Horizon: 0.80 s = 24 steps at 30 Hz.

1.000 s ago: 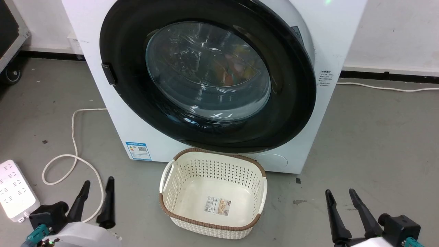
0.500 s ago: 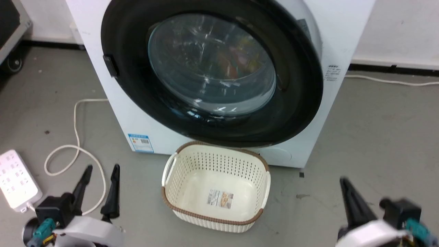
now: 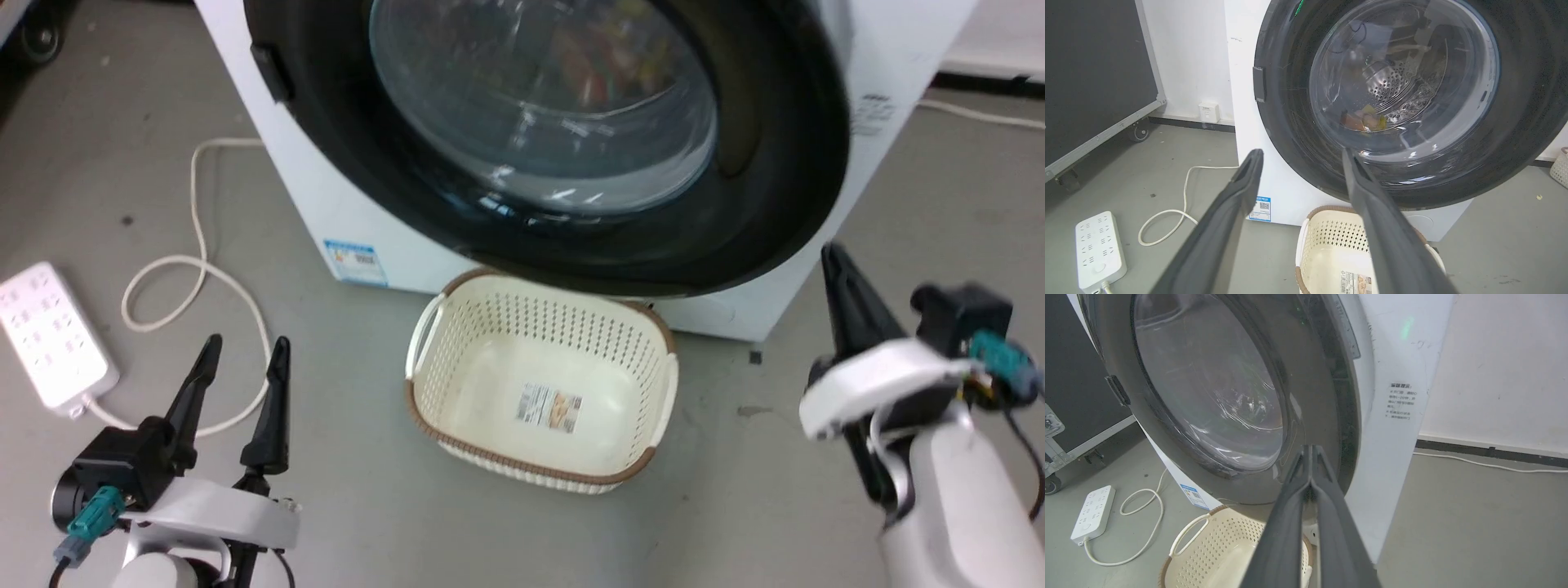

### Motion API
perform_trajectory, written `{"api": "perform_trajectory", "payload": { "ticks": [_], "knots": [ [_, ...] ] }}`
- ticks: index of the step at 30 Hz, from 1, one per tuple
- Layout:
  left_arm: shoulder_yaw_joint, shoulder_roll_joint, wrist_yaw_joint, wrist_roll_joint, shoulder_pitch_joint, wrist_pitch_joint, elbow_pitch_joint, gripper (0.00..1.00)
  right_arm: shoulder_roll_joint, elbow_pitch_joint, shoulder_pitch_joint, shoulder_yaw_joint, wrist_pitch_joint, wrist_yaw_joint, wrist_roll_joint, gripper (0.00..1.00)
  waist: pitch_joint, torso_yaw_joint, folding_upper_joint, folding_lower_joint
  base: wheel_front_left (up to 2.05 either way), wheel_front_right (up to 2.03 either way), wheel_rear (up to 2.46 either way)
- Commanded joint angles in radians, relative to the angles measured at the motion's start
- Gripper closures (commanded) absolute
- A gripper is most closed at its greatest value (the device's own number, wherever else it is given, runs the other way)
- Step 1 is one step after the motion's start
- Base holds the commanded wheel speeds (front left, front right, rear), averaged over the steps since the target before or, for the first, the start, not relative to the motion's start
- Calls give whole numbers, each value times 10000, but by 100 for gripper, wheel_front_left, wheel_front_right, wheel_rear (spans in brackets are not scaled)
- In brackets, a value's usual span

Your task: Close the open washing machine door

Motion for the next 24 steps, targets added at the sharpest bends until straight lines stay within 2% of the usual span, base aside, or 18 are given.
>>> {"api": "perform_trajectory", "payload": {
  "ticks": [1, 13, 24],
  "knots": [
    [79, -55, -70, 62, -134, -52, 0, 0, -4, 137, -256, -60, -83, 8, -92, 100, 220, 168, -1, -2, 0, 0, 0],
    [835, -752, -778, 345, -527, -54, 245, 0, -4, 2087, -2274, -1197, -682, 8, -678, 100, 882, 614, -1, -2, 0, 0, 0],
    [1348, -1110, -1195, 538, -689, -54, 374, 0, -4, 3030, -3570, -2360, -1194, 8, -1177, 100, 1347, 825, -1, -2, 0, 0, 0]
  ]
}}
